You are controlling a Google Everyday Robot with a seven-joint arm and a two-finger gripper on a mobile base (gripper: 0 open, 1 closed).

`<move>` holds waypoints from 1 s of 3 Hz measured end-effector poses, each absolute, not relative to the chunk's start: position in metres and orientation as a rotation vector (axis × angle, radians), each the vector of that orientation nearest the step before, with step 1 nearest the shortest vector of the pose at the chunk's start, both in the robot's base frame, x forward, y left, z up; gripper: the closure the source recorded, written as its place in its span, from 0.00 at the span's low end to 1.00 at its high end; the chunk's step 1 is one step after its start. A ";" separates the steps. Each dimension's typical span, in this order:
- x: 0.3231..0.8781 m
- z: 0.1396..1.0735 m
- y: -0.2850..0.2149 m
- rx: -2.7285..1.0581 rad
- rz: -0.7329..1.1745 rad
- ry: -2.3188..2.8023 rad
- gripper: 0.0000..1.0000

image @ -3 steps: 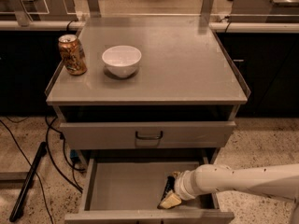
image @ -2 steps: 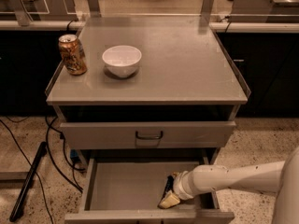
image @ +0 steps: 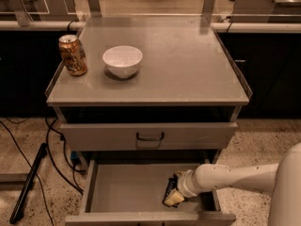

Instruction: Pick rxbar blueberry from middle drawer and place on counter

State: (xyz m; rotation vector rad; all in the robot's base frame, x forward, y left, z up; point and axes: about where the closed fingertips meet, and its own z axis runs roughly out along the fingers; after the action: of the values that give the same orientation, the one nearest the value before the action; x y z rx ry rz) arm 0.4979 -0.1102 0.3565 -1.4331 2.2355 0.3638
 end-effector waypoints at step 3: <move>0.497 0.354 -0.112 -1.420 0.361 2.234 0.00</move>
Offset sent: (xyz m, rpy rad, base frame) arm -0.0003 -0.0025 -0.0006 -0.0002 -0.0025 -0.0096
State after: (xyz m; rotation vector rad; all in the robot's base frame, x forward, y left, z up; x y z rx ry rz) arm 0.4969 -0.1121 0.3538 -1.4200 2.2338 0.3613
